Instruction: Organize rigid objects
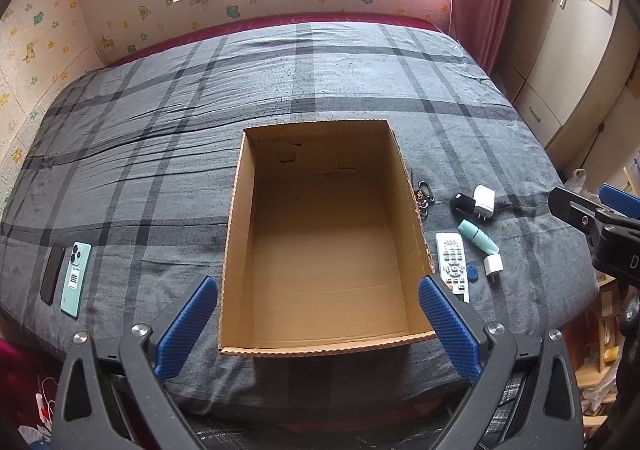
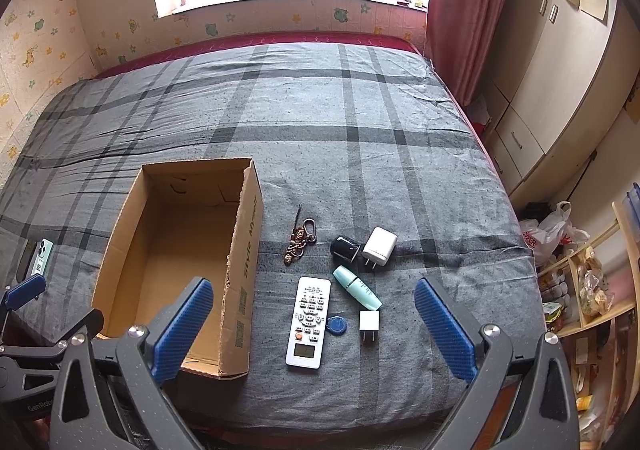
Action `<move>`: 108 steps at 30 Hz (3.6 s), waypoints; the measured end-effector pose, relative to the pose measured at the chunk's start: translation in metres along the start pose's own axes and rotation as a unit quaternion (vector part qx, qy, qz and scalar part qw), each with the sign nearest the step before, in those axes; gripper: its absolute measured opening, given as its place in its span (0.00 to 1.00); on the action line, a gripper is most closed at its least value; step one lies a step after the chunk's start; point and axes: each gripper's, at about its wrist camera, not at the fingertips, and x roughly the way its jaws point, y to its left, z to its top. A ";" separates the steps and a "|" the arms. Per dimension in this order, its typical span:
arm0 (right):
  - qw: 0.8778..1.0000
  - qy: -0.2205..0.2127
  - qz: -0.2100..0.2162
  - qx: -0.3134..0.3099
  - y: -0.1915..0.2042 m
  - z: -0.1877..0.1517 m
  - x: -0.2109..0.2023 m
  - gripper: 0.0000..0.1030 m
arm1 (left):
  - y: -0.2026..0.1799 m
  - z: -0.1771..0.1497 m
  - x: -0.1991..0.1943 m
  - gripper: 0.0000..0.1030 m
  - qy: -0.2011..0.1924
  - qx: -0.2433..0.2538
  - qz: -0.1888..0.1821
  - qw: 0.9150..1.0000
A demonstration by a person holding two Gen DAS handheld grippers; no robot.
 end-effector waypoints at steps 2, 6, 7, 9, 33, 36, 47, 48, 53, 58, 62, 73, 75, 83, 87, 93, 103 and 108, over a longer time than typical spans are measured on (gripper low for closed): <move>1.000 0.000 -0.001 0.000 0.000 0.000 0.000 1.00 | 0.001 0.000 0.000 1.00 0.000 0.000 -0.004 1.000; 1.000 0.002 -0.002 0.002 0.000 0.000 0.001 1.00 | 0.005 0.001 0.001 1.00 0.001 -0.006 -0.004 1.000; 1.000 0.003 -0.002 0.002 0.001 0.000 0.002 1.00 | 0.006 0.001 0.002 1.00 0.001 -0.007 -0.004 1.000; 1.000 0.003 -0.002 0.000 0.002 0.000 0.002 1.00 | 0.007 0.001 0.003 1.00 0.002 -0.008 -0.004 1.000; 1.000 0.006 -0.004 0.008 -0.001 0.005 0.010 1.00 | 0.025 0.005 0.012 1.00 0.001 -0.024 -0.010 1.000; 1.000 0.009 -0.005 0.011 -0.002 0.006 0.013 1.00 | 0.033 0.005 0.018 1.00 0.003 -0.031 -0.006 1.000; 1.000 0.018 -0.003 0.022 -0.012 0.006 0.033 1.00 | 0.064 0.006 0.056 1.00 0.008 -0.034 0.007 0.999; 0.999 0.021 -0.003 0.023 -0.014 0.005 0.036 1.00 | 0.067 0.005 0.063 1.00 0.013 -0.039 0.003 0.999; 0.999 0.032 -0.007 0.029 -0.020 0.002 0.052 1.00 | 0.083 0.000 0.098 1.00 0.031 -0.052 0.004 0.998; 0.998 0.044 -0.014 0.036 -0.028 -0.004 0.069 1.00 | 0.092 -0.004 0.127 1.00 0.027 -0.038 0.013 0.999; 0.997 0.058 -0.022 0.043 -0.036 -0.010 0.083 1.00 | 0.098 -0.006 0.145 1.00 0.032 -0.035 0.011 0.999; 0.995 0.076 -0.032 0.055 -0.050 -0.016 0.105 1.00 | 0.103 -0.009 0.169 0.33 0.037 -0.038 0.006 0.999; 0.995 0.077 -0.034 0.056 -0.053 -0.015 0.109 1.00 | 0.101 -0.010 0.171 0.20 0.037 -0.034 -0.006 0.999; 0.994 0.088 -0.031 0.052 -0.062 -0.015 0.132 1.00 | 0.100 -0.011 0.173 0.13 0.038 -0.027 -0.015 0.999; 0.994 0.092 -0.028 0.041 -0.066 -0.017 0.151 1.00 | 0.100 -0.011 0.174 0.13 0.042 -0.027 -0.013 0.999; 0.992 0.121 -0.006 0.031 -0.071 -0.024 0.190 0.99 | 0.102 -0.011 0.175 0.13 0.042 -0.036 -0.018 0.998; 0.989 0.146 -0.008 0.011 -0.079 -0.034 0.235 0.92 | 0.099 -0.011 0.174 0.13 0.041 -0.027 -0.008 0.999; 0.987 0.160 0.006 0.013 -0.084 -0.036 0.250 0.87 | 0.099 -0.012 0.174 0.13 0.041 -0.028 -0.007 0.999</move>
